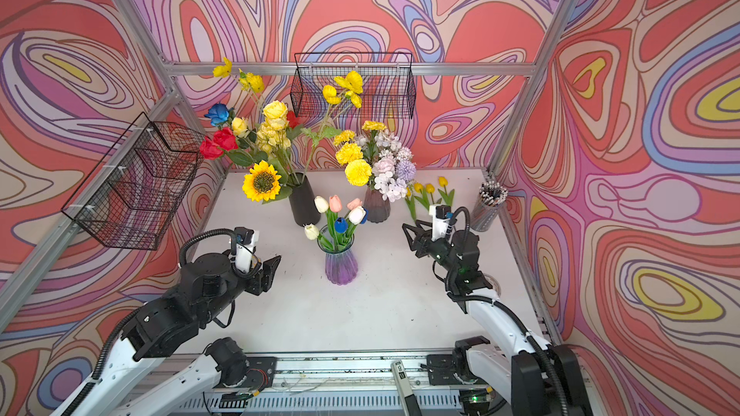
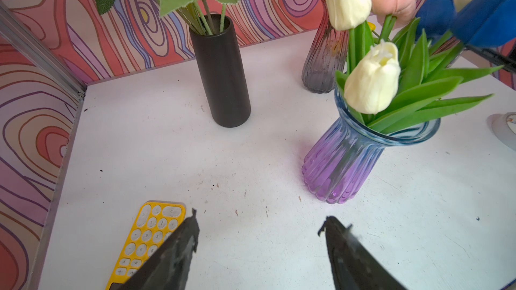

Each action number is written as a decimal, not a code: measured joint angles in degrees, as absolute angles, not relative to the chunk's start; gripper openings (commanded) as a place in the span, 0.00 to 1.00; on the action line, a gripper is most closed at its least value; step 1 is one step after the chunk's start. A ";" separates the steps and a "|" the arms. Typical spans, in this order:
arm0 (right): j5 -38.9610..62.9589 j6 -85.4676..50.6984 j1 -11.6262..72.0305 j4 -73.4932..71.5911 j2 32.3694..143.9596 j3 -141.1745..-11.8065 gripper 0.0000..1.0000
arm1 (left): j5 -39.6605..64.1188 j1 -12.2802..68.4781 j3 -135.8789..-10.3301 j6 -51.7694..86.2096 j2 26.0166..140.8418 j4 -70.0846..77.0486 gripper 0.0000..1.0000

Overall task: Pick out yellow flowers from the vase
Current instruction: Adjust the vase at the center of the board.

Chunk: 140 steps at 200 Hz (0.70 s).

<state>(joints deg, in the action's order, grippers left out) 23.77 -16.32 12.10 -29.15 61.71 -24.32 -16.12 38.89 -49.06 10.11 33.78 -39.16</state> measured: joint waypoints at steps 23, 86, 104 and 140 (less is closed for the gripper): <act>20.49 -14.98 17.47 -30.89 64.66 -24.95 0.53 | -16.08 38.89 -49.06 10.13 33.76 -39.16 0.75; 13.78 -9.52 25.52 -34.70 72.51 -35.07 0.44 | -16.10 38.89 -49.06 10.13 32.64 -39.18 0.75; 11.49 -7.81 27.44 -35.24 74.89 -37.93 0.42 | -16.10 38.89 -49.06 10.13 32.51 -39.20 0.75; 4.73 -3.31 31.97 -35.64 79.02 -43.07 0.39 | -16.14 38.89 -49.06 10.13 32.23 -39.24 0.75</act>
